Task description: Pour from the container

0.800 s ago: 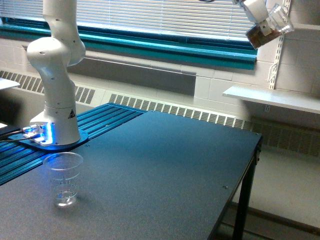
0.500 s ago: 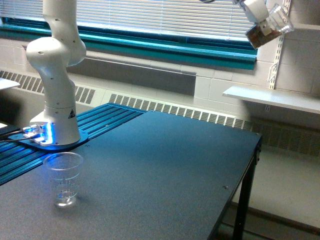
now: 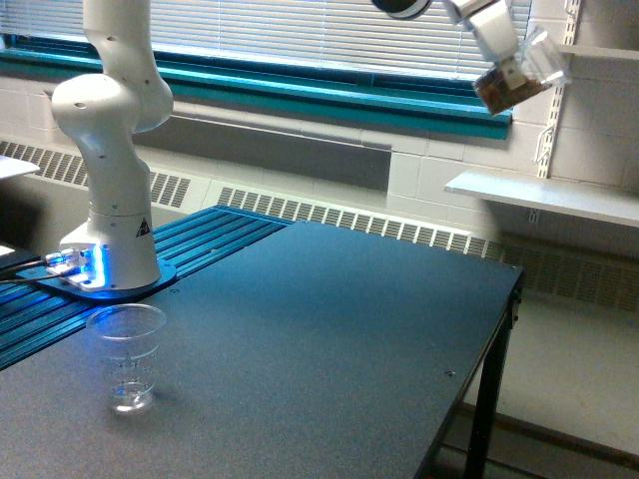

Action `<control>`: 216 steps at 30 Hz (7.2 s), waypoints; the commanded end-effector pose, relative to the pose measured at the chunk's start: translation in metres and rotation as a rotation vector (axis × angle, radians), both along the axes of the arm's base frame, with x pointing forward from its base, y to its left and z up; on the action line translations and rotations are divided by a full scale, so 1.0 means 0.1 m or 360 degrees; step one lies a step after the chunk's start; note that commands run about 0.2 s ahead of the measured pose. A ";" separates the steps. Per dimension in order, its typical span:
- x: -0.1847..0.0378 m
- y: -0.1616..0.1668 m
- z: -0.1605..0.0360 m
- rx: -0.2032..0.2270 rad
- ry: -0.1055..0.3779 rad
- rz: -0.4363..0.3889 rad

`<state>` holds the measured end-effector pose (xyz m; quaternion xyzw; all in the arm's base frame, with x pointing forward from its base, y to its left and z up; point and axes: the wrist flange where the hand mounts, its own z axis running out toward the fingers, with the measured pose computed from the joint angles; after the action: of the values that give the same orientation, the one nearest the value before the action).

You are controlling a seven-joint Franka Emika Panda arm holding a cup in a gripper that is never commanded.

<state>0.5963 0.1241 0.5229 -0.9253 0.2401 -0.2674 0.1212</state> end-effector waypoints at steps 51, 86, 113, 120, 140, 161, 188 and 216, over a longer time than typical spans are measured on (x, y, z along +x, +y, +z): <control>-2.63 -2.95 -0.88 -0.0031 0.0241 -0.1018; -3.71 -3.84 -1.70 0.0159 0.0487 -0.1416; -3.74 -3.78 -2.31 0.0214 0.0751 -0.1392; -3.77 -3.77 -2.38 0.0213 0.0799 -0.1401; -3.63 -3.82 -2.42 0.0179 0.0895 -0.1356; -3.41 -3.71 -2.54 0.0126 0.1015 -0.1268; -3.38 -3.75 -2.55 0.0132 0.1068 -0.1276; -3.45 -3.62 -2.51 0.0123 0.1140 -0.1229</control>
<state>0.2543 -0.2390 0.2698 -0.7959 0.6022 0.0471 -0.0405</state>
